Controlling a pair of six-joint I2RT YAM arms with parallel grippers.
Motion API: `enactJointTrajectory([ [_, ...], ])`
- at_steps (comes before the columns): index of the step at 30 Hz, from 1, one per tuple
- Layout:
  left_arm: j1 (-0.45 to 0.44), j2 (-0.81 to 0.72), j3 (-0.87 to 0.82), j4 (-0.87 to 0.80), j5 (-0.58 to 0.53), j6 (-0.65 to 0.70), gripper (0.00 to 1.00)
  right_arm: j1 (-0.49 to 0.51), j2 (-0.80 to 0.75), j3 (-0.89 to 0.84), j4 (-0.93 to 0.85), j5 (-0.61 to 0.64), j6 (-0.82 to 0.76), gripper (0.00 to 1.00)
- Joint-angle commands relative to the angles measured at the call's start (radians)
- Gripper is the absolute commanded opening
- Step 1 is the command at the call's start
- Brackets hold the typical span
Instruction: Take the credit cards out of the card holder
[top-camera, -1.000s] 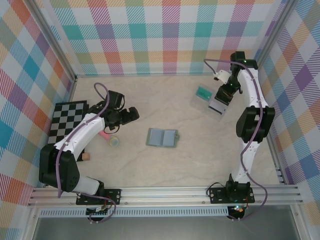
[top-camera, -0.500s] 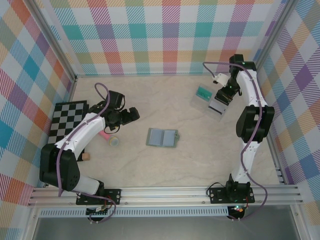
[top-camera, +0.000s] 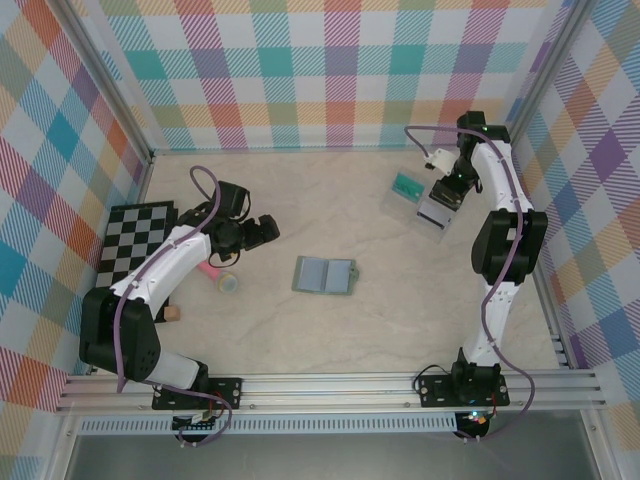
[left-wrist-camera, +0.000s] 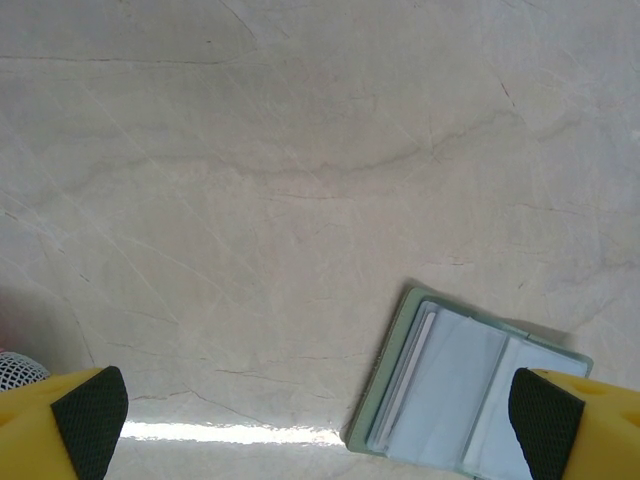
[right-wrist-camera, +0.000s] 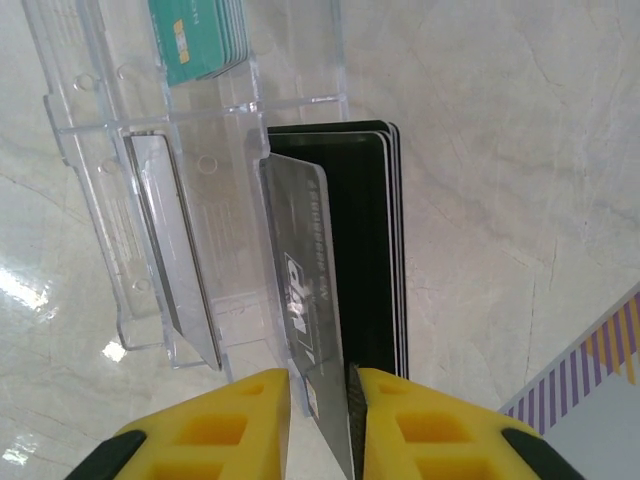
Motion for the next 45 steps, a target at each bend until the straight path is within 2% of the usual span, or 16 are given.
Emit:
enactJointTrajectory([
  [1,0.014,0.0,0.018,-0.025,0.01,-0.002,1.0,0.004,-0.004,0.0,0.035,0.021,0.02,0.25],
  [8,0.013,-0.014,0.008,-0.025,0.009,0.001,1.0,0.003,-0.041,0.032,0.047,-0.018,0.074,0.3],
  [12,0.014,-0.021,0.003,-0.02,0.02,0.0,1.0,0.004,-0.072,0.079,0.007,-0.124,0.137,0.32],
  [15,0.014,-0.024,-0.001,-0.014,0.04,0.001,1.0,0.007,-0.115,0.074,0.014,-0.192,0.241,0.31],
  [20,0.01,-0.022,-0.01,0.005,0.105,-0.001,1.0,0.061,-0.259,-0.112,0.14,-0.281,0.451,0.31],
  [22,0.002,-0.018,-0.012,0.009,0.123,0.0,1.0,0.09,-0.337,-0.221,0.206,-0.421,0.513,0.27],
  [25,-0.019,-0.007,-0.018,0.016,0.153,0.003,1.0,0.164,-0.465,-0.43,0.404,-0.615,0.649,0.27],
  [27,-0.036,0.002,-0.021,0.02,0.171,0.003,1.0,0.232,-0.532,-0.55,0.52,-0.683,0.73,0.27],
  [30,-0.069,0.007,-0.035,0.025,0.181,-0.003,1.0,0.348,-0.579,-0.667,0.608,-0.65,0.89,0.27],
  [32,-0.093,0.005,-0.049,0.032,0.181,-0.016,1.0,0.413,-0.571,-0.701,0.585,-0.615,0.984,0.27],
  [35,-0.125,0.003,-0.08,0.062,0.186,-0.048,0.98,0.482,-0.529,-0.743,0.551,-0.562,1.157,0.22],
  [38,-0.157,0.014,-0.108,0.097,0.203,-0.088,0.94,0.533,-0.49,-0.8,0.56,-0.495,1.326,0.22],
  [41,-0.18,0.033,-0.122,0.129,0.217,-0.12,0.88,0.584,-0.473,-0.862,0.613,-0.495,1.414,0.27],
  [45,-0.187,0.066,-0.128,0.158,0.222,-0.133,0.84,0.654,-0.397,-0.808,0.577,-0.496,1.446,0.3],
])
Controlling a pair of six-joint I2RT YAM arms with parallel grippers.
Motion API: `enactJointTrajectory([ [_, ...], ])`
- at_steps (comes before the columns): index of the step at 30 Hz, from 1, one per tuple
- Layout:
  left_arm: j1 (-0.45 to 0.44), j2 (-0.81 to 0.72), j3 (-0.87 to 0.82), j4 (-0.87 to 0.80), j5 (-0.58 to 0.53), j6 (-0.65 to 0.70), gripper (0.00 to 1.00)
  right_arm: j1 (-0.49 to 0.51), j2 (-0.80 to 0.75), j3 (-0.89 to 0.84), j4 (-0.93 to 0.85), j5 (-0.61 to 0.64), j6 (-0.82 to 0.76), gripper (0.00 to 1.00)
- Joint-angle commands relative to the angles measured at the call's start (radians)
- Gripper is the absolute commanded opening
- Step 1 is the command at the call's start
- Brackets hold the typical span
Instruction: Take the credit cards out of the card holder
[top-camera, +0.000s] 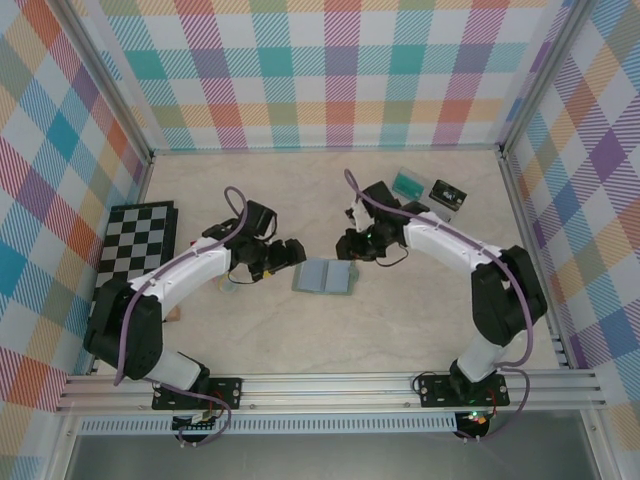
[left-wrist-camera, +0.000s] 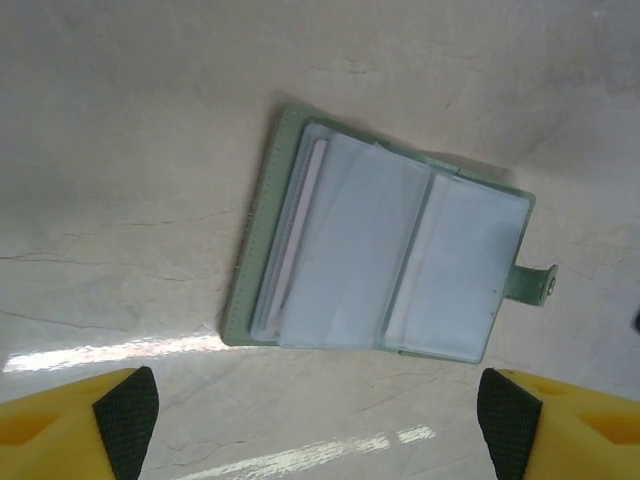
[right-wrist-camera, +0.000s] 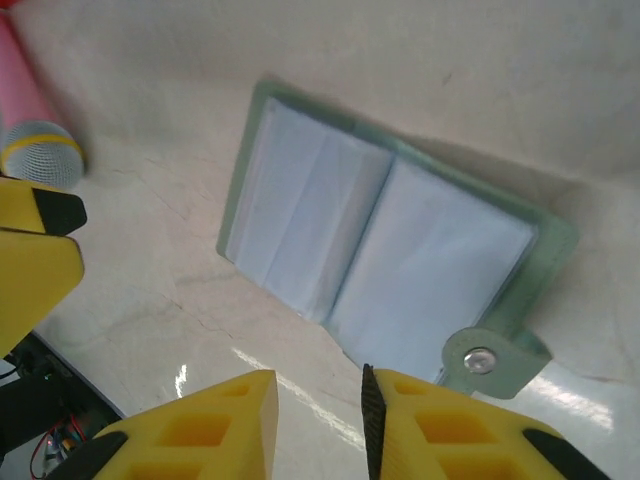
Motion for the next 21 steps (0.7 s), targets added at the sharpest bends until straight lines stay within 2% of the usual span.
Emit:
enactJointTrajectory([
  [1,-0.005,0.035,-0.005,0.039,0.009,-0.027,0.83,0.063,0.057,0.059,0.002,0.015,0.112,0.31],
  [4,-0.002,0.06,0.014,0.02,-0.031,-0.039,0.8,0.11,0.107,0.088,-0.003,0.065,0.176,0.37],
  [8,0.04,0.064,0.014,0.03,-0.047,-0.055,0.8,0.124,0.163,0.117,-0.01,0.118,0.261,0.41],
  [14,0.124,0.063,-0.001,0.054,-0.001,-0.05,0.81,0.15,0.263,0.212,-0.079,0.156,0.239,0.42],
  [21,0.137,0.058,-0.026,0.079,-0.007,-0.061,0.8,0.157,0.352,0.27,-0.16,0.236,0.217,0.49],
])
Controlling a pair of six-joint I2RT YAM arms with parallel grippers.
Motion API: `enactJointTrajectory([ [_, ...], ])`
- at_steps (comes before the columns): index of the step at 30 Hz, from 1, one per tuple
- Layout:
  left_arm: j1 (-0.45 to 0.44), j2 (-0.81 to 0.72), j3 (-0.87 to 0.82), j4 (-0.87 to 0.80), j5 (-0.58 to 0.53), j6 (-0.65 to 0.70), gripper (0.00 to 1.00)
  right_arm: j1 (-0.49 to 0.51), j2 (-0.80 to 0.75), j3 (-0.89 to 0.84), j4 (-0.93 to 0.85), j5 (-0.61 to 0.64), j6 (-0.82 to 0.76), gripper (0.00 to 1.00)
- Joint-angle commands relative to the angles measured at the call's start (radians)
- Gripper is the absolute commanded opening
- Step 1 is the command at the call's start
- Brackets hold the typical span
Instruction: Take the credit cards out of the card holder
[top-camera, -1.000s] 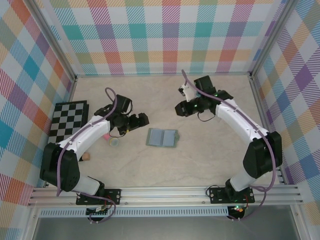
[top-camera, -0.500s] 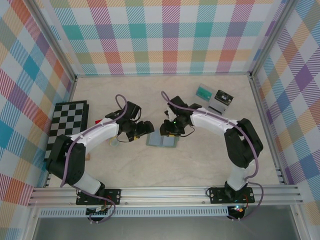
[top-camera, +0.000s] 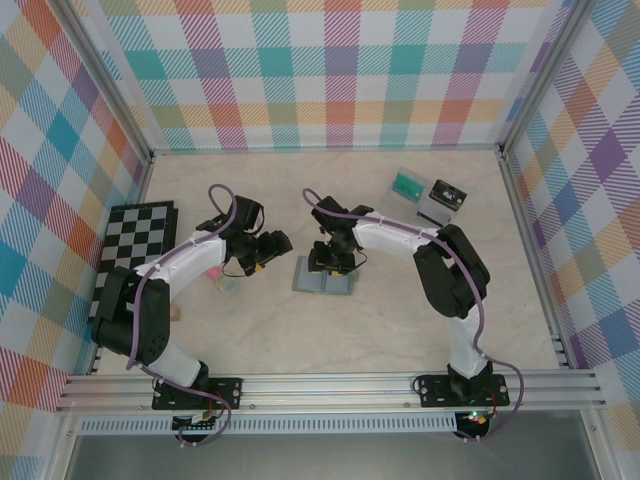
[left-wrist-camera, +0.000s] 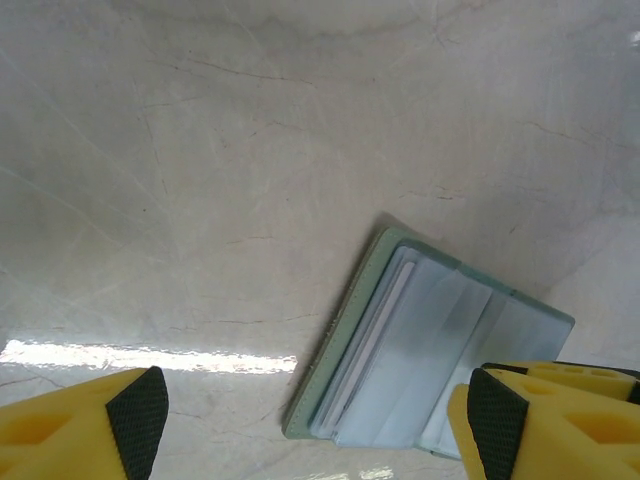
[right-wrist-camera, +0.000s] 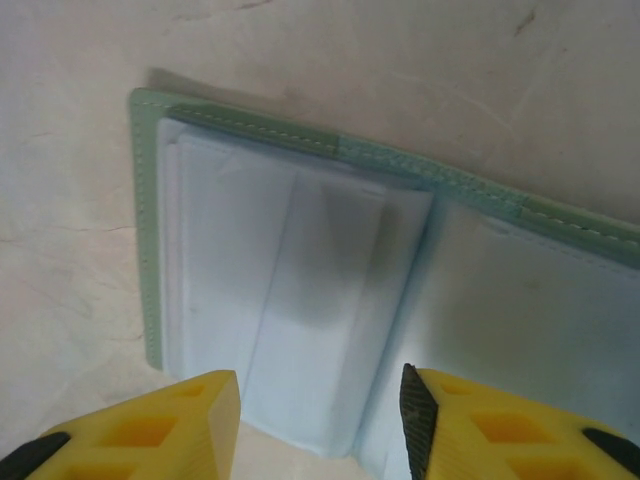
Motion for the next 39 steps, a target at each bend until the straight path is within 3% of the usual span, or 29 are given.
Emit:
enactJointTrajectory([
  [1,0.006,-0.005,-0.026,0.031,0.014,-0.023,0.8,0.008,0.053,0.051,-0.086,0.047,-0.022,0.49],
  [6,0.006,-0.005,-0.046,0.074,0.025,-0.054,0.75,0.014,0.126,0.087,-0.124,0.065,-0.055,0.46],
  [15,-0.002,0.044,-0.059,0.141,0.199,-0.066,0.5,0.013,0.174,0.062,-0.143,0.13,-0.094,0.37],
  [26,-0.082,0.11,-0.075,0.222,0.29,-0.062,0.3,0.013,0.191,0.018,-0.103,0.095,-0.112,0.33],
  [39,-0.115,0.169,-0.094,0.269,0.32,-0.059,0.21,0.013,0.192,0.01,-0.091,0.088,-0.104,0.3],
])
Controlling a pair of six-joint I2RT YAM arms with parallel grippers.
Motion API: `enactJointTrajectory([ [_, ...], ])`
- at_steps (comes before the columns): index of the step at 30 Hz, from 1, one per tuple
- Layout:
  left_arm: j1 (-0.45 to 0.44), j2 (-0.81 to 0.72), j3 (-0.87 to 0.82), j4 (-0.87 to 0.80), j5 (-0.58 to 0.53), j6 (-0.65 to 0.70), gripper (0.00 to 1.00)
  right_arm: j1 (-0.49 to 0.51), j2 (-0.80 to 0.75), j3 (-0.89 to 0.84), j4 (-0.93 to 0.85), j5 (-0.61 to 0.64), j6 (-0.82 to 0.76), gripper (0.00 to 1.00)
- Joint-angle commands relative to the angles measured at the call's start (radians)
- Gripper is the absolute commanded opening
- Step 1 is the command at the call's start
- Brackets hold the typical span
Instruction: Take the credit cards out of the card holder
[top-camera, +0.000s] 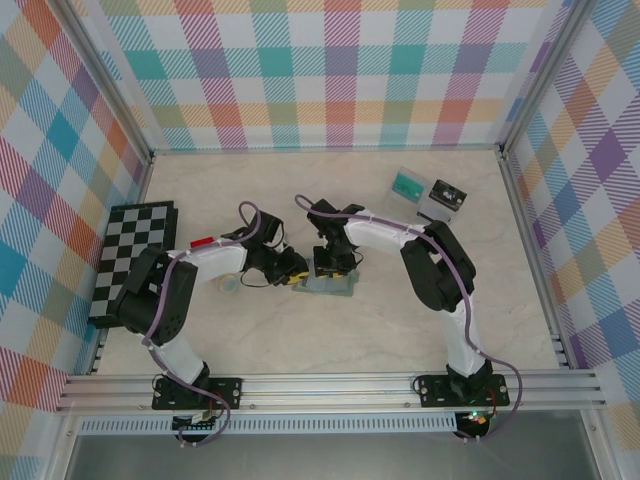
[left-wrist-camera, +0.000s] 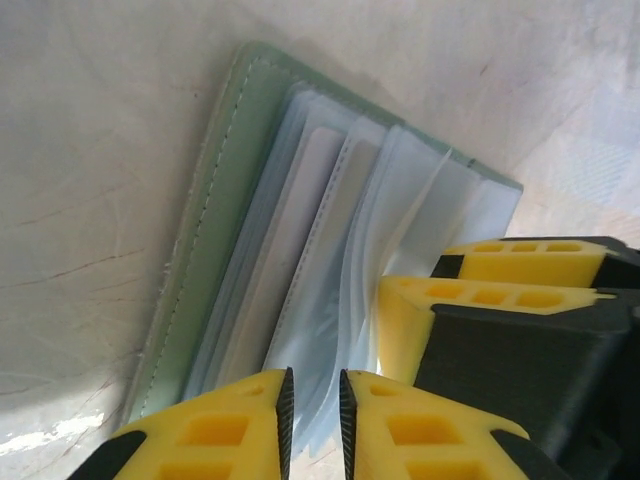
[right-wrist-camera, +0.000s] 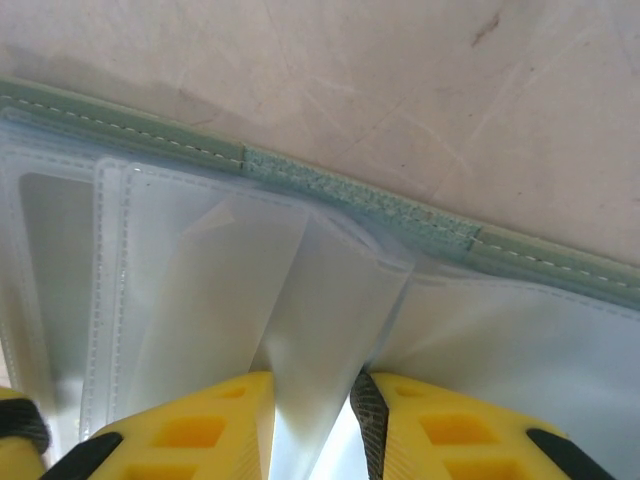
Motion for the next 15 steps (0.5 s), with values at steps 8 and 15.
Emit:
enactJointTrajectory([
  [8,-0.016,0.053,-0.009,0.035,0.047,0.008,0.23,0.007,0.092,-0.064,0.019,-0.009,0.008,0.3],
  [15,-0.016,0.067,0.0,0.048,0.073,0.012,0.22,0.006,0.079,-0.055,0.03,-0.032,0.015,0.27],
])
